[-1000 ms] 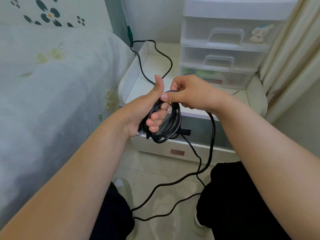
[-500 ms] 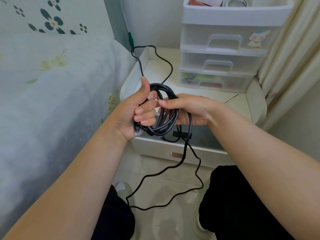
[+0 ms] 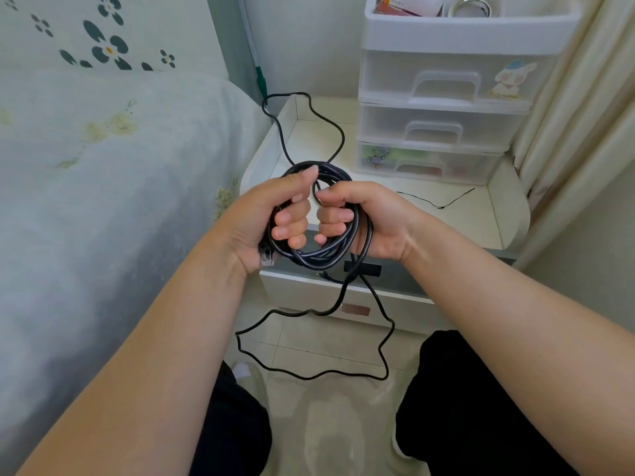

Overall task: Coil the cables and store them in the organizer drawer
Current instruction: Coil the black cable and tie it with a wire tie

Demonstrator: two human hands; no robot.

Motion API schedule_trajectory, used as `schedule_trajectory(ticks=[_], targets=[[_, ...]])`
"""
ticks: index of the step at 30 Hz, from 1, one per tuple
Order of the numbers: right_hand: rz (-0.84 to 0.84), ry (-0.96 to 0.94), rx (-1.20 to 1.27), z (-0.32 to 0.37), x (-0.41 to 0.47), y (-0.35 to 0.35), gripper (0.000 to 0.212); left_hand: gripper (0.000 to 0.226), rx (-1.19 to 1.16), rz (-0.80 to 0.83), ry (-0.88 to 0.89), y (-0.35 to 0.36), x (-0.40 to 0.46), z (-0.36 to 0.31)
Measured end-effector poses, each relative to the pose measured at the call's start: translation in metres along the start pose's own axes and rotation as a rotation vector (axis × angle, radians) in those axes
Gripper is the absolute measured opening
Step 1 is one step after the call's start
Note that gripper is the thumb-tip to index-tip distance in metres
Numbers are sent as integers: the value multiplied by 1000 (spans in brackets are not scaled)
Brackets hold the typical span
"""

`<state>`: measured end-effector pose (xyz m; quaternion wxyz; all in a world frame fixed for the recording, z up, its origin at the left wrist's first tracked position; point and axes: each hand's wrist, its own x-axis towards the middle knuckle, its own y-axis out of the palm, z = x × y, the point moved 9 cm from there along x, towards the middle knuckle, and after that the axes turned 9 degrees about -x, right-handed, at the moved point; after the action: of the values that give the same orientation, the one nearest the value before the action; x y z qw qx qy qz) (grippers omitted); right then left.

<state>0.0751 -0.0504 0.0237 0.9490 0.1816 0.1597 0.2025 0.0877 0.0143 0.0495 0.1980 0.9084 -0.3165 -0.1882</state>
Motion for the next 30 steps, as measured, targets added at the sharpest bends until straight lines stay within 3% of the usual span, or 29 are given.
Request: schedule_trajectory(ticks=[3, 7, 11, 17, 22, 25, 28, 30], targets=[[-60, -3, -80, 4, -4, -6, 7, 34, -10, 28, -26, -1, 2, 6], [-330, -26, -236, 6, -3, -27, 15, 28, 2, 35, 24, 6, 3, 9], [-460, -95, -261, 8, 0, -33, 15, 32, -39, -40, 53, 6, 3, 6], [-363, -113, -330, 7, 10, -32, 27, 46, -111, -116, 155, 18, -4, 5], [-468, -175, -337, 8, 6, -37, 27, 42, -269, -103, 106, 22, -7, 8], [-493, -195, -553, 21, 0, -37, 22, 51, -198, -173, 33, 10, -5, 12], [-482, -56, -931, 27, -9, -40, 50, 57, -94, -220, -24, 0, -3, 16], [-411, 49, -1031, 24, -14, -41, 59, 60, -46, -196, -50, 0, -1, 19]])
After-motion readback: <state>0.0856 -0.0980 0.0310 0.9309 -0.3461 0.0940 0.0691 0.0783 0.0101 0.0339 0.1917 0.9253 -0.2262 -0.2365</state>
